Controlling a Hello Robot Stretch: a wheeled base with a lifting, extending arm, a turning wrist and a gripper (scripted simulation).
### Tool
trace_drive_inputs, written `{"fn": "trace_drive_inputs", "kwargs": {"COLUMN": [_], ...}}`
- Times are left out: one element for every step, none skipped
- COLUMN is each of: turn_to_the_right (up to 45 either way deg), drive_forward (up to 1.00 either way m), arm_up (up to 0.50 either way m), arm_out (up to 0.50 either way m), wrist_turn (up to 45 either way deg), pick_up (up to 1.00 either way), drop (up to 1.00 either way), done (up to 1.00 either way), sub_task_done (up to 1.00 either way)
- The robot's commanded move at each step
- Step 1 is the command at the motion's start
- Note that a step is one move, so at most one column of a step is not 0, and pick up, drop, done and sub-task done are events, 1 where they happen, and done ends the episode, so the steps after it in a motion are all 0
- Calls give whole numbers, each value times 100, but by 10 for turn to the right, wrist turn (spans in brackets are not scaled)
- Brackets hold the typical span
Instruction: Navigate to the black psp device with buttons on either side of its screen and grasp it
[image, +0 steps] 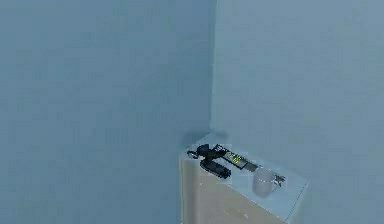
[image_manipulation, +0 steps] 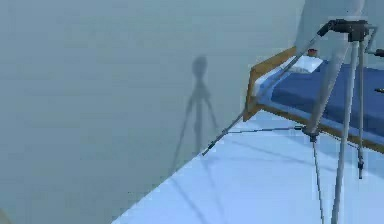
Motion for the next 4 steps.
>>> {"fn": "trace_drive_inputs", "kwargs": {"turn_to_the_right": [-450,-330,0,0], "drive_forward": [0,0,0,0], "arm_up": [0,0,50,30], "arm_out": [0,0,0,0], "wrist_turn": [0,0,0,0], "pick_up": [0,0,0,0], "drop": [0,0,0,0], "done": [0,0,0,0], "sub_task_done": [0,0,0,0]}}
